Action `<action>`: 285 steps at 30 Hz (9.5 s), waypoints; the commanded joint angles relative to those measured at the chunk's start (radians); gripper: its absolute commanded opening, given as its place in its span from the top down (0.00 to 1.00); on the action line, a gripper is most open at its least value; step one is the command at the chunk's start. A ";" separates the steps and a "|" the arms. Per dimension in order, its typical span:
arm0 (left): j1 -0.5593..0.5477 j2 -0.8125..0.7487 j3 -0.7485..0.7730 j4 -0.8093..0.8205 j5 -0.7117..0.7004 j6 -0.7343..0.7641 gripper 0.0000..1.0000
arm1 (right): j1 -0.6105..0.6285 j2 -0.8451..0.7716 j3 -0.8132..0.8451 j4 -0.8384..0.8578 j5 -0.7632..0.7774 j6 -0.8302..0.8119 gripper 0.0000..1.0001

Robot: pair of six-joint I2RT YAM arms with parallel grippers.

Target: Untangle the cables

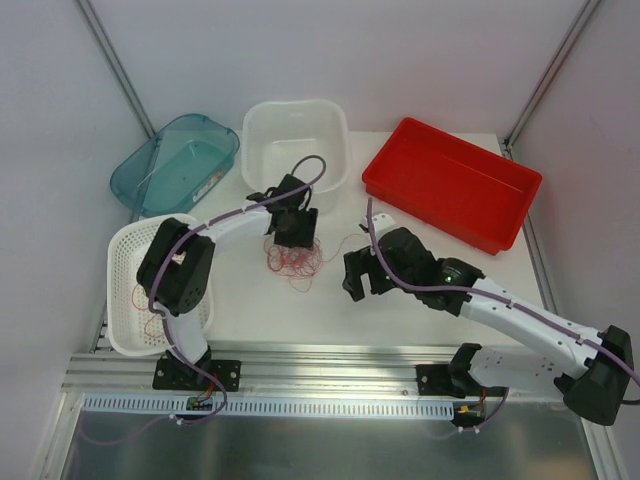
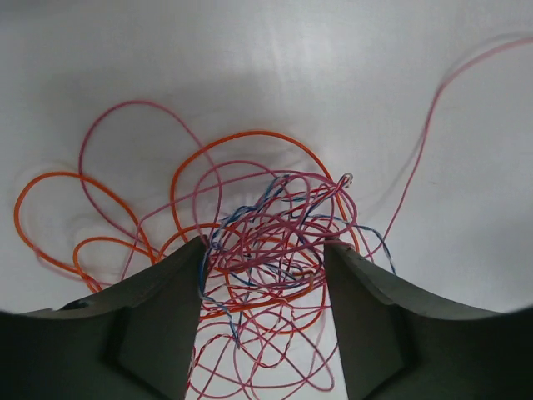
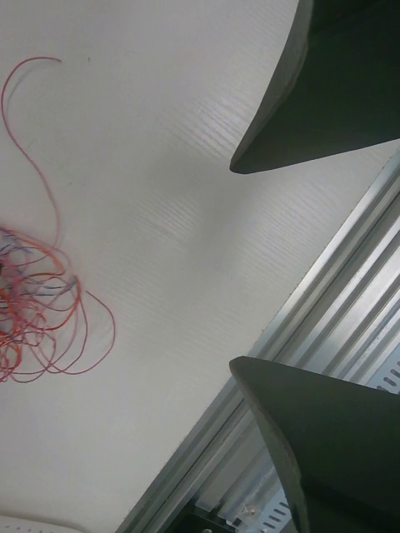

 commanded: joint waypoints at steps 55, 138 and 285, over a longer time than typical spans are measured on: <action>-0.196 -0.525 -0.365 0.058 -0.056 -0.253 0.17 | -0.023 0.232 -0.107 0.177 -0.092 -0.223 0.99; -0.182 -0.548 -0.574 0.339 0.336 -0.137 0.96 | 0.039 0.013 -0.089 0.153 -0.134 -0.291 0.99; -0.211 -0.307 -0.367 -0.011 -0.172 -0.215 1.00 | -0.034 0.402 -0.050 -0.001 0.297 0.316 0.35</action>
